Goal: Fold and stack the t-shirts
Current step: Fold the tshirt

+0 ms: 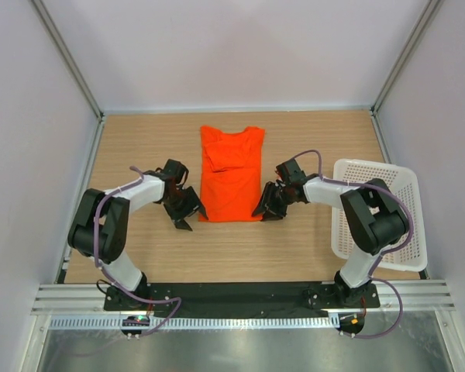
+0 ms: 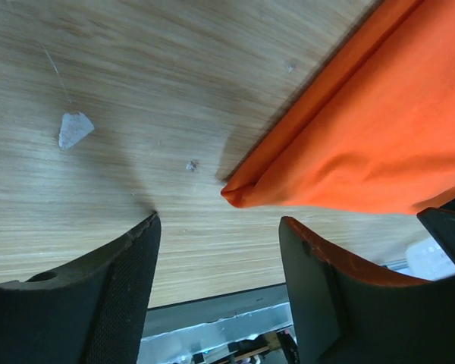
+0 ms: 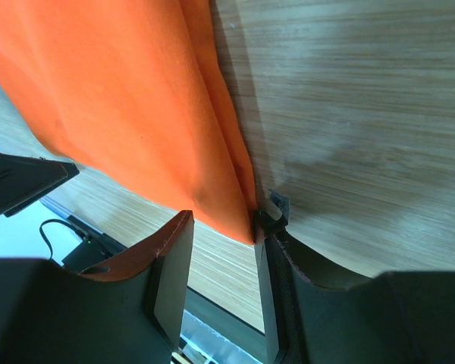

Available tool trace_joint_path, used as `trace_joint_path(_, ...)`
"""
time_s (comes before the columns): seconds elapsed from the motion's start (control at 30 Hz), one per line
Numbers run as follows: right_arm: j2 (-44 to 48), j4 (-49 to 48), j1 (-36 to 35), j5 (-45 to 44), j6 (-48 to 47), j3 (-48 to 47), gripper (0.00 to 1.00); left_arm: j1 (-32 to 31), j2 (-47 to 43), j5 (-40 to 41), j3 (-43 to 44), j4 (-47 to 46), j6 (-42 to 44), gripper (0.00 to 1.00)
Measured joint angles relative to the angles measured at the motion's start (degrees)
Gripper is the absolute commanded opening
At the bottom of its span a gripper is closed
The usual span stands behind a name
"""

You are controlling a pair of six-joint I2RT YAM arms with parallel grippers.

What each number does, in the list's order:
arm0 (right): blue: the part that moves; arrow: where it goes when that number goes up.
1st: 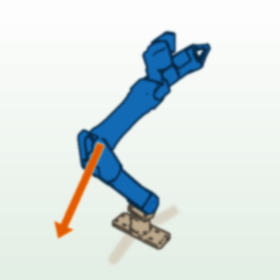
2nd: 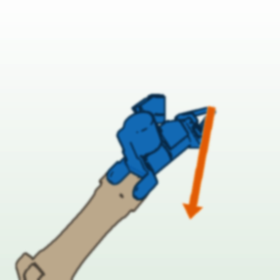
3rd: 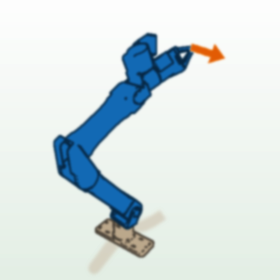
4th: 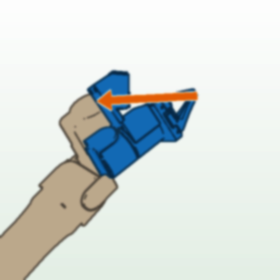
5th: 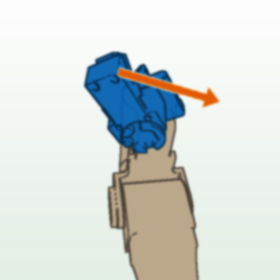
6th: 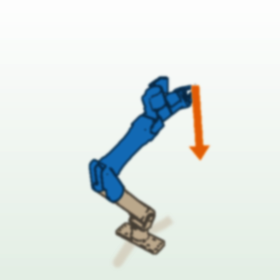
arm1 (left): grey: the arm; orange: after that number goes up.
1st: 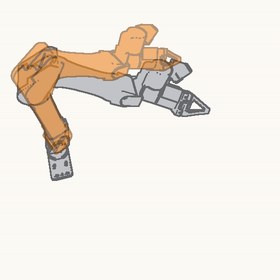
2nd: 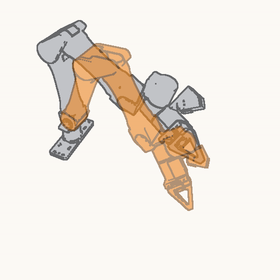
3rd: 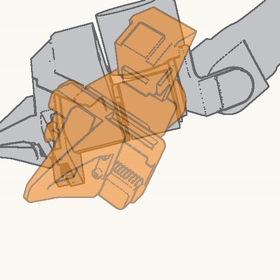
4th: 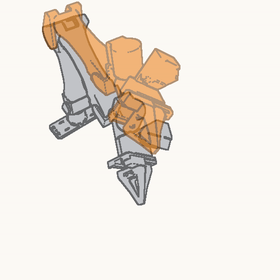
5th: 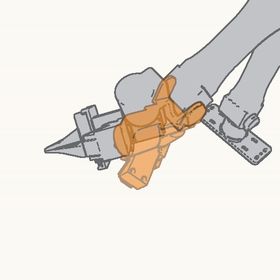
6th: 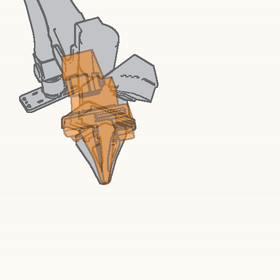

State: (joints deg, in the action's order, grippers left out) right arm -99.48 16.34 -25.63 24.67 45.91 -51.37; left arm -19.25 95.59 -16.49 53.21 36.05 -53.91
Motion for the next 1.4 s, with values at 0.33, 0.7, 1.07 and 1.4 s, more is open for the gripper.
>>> trace_joint_path(0.33, -0.87, -1.14, 0.13, 0.48, 1.01, -0.46, 0.44, 1.81, 4.17, -3.8, 2.62, -2.51, -1.46, 0.39)
trace_joint_path(0.7, -1.81, -1.46, -0.48, -1.49, -1.22, -0.96, 0.01, 1.49, 5.49, -4.85, 2.49, -5.6, 0.61, 0.0)
trace_joint_path(1.07, 25.33, 4.68, -9.55, -5.62, -1.05, 19.23, 0.01, -16.83, -24.13, 1.29, -18.69, -3.93, -8.04, 0.0)
trace_joint_path(1.4, 53.75, 13.92, -14.51, -7.02, 8.04, 29.07, 0.01, -33.48, -47.56, 8.37, -25.66, 0.04, -26.12, 0.0)
